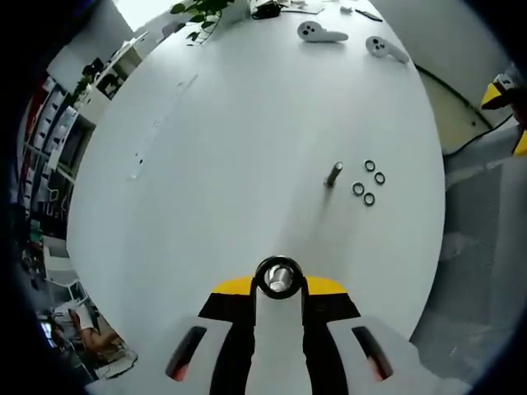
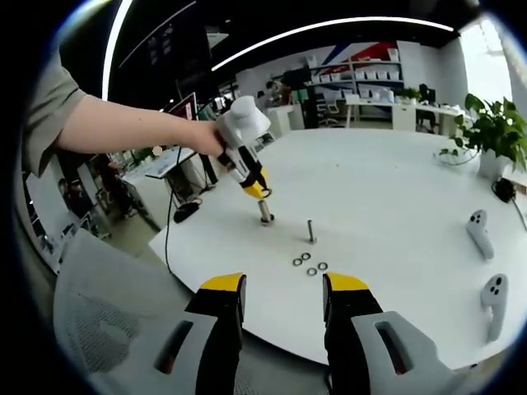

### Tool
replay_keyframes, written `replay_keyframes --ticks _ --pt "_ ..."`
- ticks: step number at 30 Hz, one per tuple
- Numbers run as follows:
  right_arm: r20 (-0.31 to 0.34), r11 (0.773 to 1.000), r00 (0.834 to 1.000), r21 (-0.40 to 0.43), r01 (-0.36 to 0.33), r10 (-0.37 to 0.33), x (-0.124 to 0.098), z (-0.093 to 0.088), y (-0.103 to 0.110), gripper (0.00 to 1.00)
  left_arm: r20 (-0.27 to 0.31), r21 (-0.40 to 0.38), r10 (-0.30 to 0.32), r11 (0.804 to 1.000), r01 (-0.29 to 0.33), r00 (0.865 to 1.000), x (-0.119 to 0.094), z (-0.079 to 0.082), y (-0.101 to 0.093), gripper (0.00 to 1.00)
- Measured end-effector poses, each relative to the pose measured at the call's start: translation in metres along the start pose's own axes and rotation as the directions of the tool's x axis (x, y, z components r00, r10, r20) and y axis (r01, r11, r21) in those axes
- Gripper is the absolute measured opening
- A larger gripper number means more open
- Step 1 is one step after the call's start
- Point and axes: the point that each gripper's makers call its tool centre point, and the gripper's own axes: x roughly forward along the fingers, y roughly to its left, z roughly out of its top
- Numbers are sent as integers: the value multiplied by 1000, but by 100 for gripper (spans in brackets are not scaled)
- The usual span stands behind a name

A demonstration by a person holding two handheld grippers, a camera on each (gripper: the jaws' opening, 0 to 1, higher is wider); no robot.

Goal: Place the washer onto the threaded stud by aligning its center hole with the stud, sliding it down to the base, and recovering from edge contact or off-axis alignment until the washer reaches the visible bottom stop.

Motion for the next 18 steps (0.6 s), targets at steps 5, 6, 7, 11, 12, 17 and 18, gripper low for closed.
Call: replay_keyframes --ticks 5,6,7,11,12,17,18 --pt "-2 1000 1000 0 1 -1 0 -1 0 39 -13 -12 -2 1000 2 1000 4 -8 1 18" --pt "-1 1000 1000 0 0 0 0 0 0 39 -15 -14 -4 1000 4 1000 5 -9 1 18" --pt "-1 1000 1000 -1 0 0 0 0 0 39 -18 -21 -10 1000 10 1000 7 -11 1 18" --pt "-2 1000 1000 -2 0 0 0 -1 0 39 -22 -36 -18 999 17 1000 14 -15 0 18" --pt "-2 1000 1000 -1 0 0 0 -1 0 39 -23 -36 -19 999 18 1000 15 -16 0 18" --pt "-3 1000 1000 -1 0 0 0 -1 0 39 -25 -34 -20 999 19 999 19 -15 0 18" --pt "-3 1000 1000 -1 0 0 0 -1 0 39 -25 -32 -16 999 15 1000 20 -15 0 18"
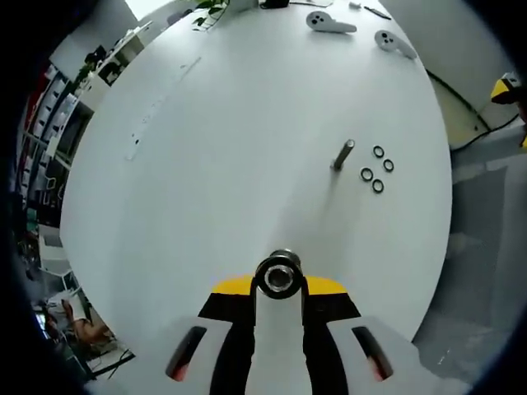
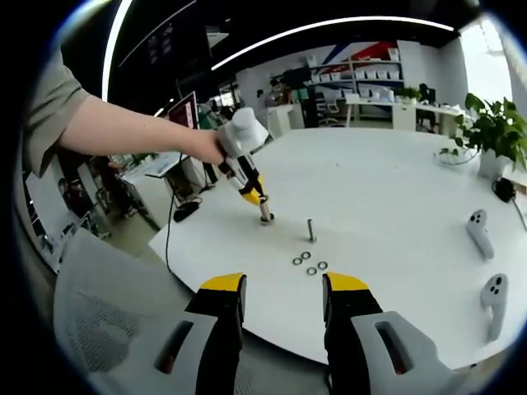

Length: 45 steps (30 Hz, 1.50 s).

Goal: Place the washer onto the threaded stud by aligning its center hole with the stud, sliding it down to the base, and recovering from edge contact or off-axis alignment until the washer reaches the visible bottom stop.

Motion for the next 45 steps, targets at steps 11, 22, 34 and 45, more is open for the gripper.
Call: replay_keyframes --ticks 11,22,34,45 --pt "-4 1000 1000 -3 -3 3 0 -1 1 39 -11 -8 -10 1000 10 1000 20 -6 -4 18" --pt "-10 1000 1000 -10 -2 2 0 -1 1 39 -37 -7 -12 1000 11 999 42 -9 -7 18" --pt "-9 1000 1000 -11 3 -3 0 -1 0 39 -19 -23 -18 1000 17 1000 48 -10 -10 20" --pt "-24 999 999 -29 21 -22 0 -3 -3 39 104 -78 36 997 -28 994 24 3 -1 26"
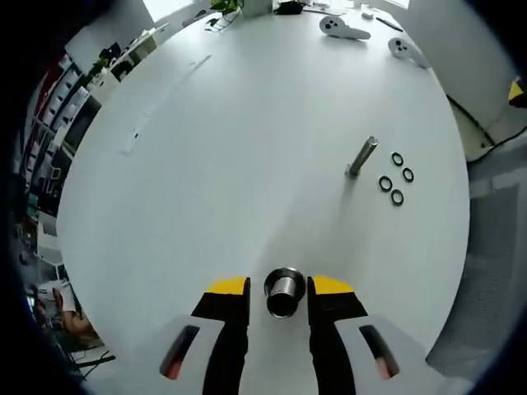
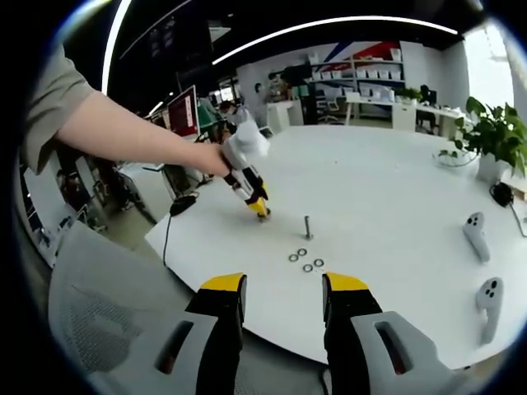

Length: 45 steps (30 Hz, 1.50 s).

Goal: Place the washer onto the threaded stud by aligning its center hole with the stud, sliding it down to the base, and recovering from edge contact or off-axis alignment until the washer reaches the visible bottom stop.

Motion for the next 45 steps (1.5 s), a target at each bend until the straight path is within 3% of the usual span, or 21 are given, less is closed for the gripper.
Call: replay_keyframes --ticks 5,14,24,26,30,34,36,37,38,45 --pt "0 1000 1000 -8 -2 2 0 0 1 39 22 -21 7 1000 -6 1000 -13 -1 -3 26" --pt "-34 1000 999 -30 7 -8 1 -5 1 39 113 -67 34 997 -27 993 -43 -7 -8 26" --pt "-40 998 999 -45 35 -37 -1 -6 -3 39 236 -145 59 989 -24 970 -76 -18 -26 26" --pt "-44 998 998 -44 39 -41 -1 -7 -4 39 291 -188 65 982 -9 954 -85 -14 -33 26" --pt "-48 997 997 -51 54 -56 -1 -8 -6 39 332 -201 83 980 -15 940 -97 -18 -42 26" --pt "-52 997 997 -48 53 -56 -1 -9 -7 39 413 -239 96 971 6 906 -119 -13 -58 26" --pt "-53 998 997 -48 49 -52 -1 -9 -7 39 420 -276 111 961 10 901 -128 -15 -66 26" --pt "-55 998 997 -51 48 -51 -1 -9 -6 39 456 -298 117 954 27 882 -135 -11 -73 26" --pt "-55 997 997 -55 47 -50 -1 -9 -6 39 471 -300 116 953 35 875 -139 -10 -78 26" --pt "-78 998 996 -63 30 -35 2 -13 -3 39 516 -322 151 946 27 843 -163 -25 -108 26"
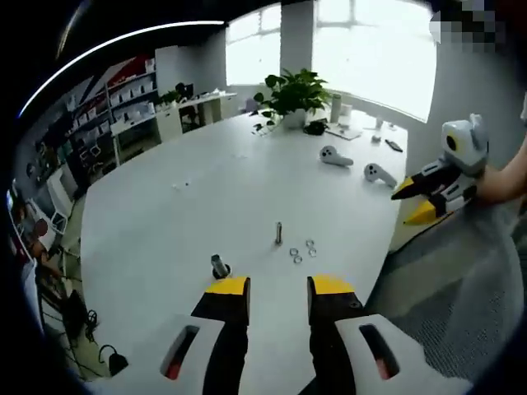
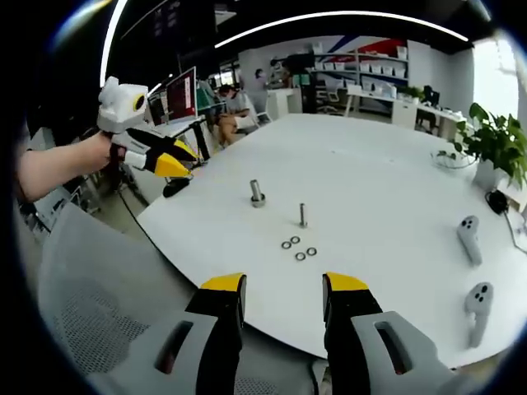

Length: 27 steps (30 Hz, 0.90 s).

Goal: Place the washer onto the threaded stud by aligning its center hole with the stud, sliding it down to the base, and recovering from edge contact or off-axis alignment until the washer reaches the visible bottom stop.

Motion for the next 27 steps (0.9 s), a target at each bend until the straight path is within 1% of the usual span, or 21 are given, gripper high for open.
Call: replay_keyframes --ticks 7,9,12,14,15,19,20,22,24,27 --pt "-9 1000 1000 -1 0 0 1 -2 -1 39 21 -48 0 999 1 1000 -26 -19 -13 25" --pt "-14 1000 1000 -5 -1 1 1 -3 0 39 38 -66 6 998 -3 999 -32 -22 -17 24" --pt "-14 1000 1000 -8 -1 1 1 -3 1 39 66 -56 12 998 -8 998 -39 -26 -24 24" --pt "-12 1000 1000 -2 0 0 1 -3 0 39 84 -72 -1 997 8 996 -41 -28 -31 24" --pt "-11 1000 1000 -1 1 -1 1 -3 -1 39 88 -77 -21 997 27 996 -43 -31 -37 24" --pt "-10 1000 1000 1 1 -1 1 -3 -1 39 71 -68 -26 997 31 997 -46 -38 -47 24" --pt "-10 1000 1000 0 0 0 1 -3 0 39 54 -64 -34 997 38 998 -48 -41 -49 24" --pt "-8 1000 1000 2 -1 1 0 -2 0 39 64 -64 -23 998 27 998 -53 -41 -48 24" --pt "-4 1000 1000 9 3 -3 0 -2 -1 39 78 -121 -17 992 26 997 -55 -41 -45 24" --pt "1 1000 1000 12 6 -6 0 -1 -2 39 67 -117 0 993 8 998 -58 -44 -40 24"
